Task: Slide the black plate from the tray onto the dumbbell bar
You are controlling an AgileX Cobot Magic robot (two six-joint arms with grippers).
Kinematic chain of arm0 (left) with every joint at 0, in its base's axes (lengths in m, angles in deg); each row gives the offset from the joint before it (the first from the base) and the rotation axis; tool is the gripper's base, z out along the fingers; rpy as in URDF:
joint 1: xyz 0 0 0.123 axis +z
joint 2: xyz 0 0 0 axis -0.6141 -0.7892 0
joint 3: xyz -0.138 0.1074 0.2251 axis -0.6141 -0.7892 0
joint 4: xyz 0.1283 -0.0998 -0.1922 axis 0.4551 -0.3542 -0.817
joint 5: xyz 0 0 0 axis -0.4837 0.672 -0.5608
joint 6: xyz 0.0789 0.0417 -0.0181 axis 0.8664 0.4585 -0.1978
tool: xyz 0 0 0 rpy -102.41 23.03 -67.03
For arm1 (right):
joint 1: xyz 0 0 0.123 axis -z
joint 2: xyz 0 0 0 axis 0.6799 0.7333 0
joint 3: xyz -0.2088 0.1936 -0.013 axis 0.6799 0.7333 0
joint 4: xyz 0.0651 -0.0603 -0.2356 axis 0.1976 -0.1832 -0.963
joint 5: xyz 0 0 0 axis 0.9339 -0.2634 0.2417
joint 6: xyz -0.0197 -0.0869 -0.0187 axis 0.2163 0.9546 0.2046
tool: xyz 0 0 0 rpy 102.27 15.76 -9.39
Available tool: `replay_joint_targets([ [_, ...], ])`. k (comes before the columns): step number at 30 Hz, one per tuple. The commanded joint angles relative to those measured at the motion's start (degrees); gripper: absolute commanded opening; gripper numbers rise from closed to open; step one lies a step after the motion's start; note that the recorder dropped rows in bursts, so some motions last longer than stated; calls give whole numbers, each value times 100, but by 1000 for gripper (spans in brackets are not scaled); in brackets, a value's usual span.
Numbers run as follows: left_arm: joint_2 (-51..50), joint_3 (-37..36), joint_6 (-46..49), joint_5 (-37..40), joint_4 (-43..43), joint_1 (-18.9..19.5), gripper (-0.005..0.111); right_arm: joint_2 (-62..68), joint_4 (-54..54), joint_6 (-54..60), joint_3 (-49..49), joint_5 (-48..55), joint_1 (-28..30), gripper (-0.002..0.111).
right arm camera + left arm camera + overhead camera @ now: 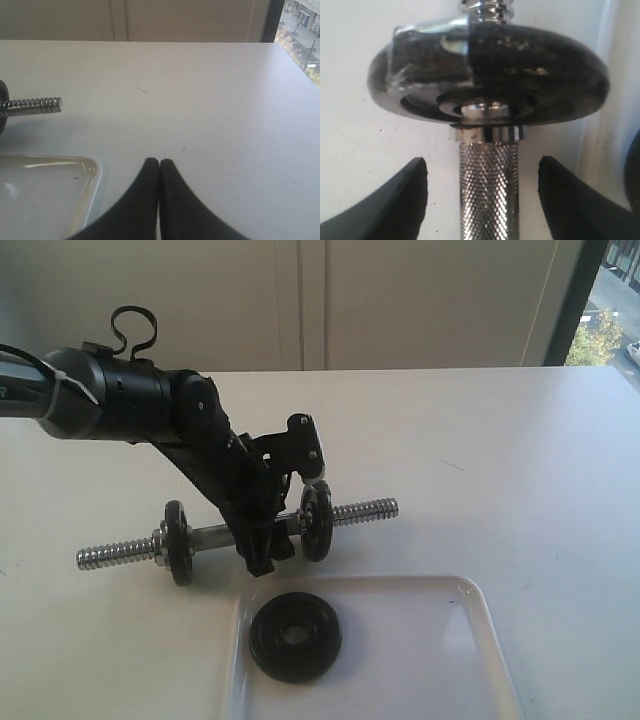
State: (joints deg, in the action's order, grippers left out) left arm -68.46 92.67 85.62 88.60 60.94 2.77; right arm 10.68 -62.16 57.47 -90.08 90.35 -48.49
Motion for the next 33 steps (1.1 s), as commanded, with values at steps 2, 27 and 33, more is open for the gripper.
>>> replay_joint_targets([
  [2, 10, 24, 12, 38, -70, -23, 63, -27, 10, -14, 31, -17, -11, 0],
  [27, -104, 24, 0, -89, -70, -23, 57, -27, 10, -14, 31, -17, -11, 0],
  [33, 47, 24, 0, -32, -70, -23, 6, -27, 10, -14, 31, -17, -11, 0],
])
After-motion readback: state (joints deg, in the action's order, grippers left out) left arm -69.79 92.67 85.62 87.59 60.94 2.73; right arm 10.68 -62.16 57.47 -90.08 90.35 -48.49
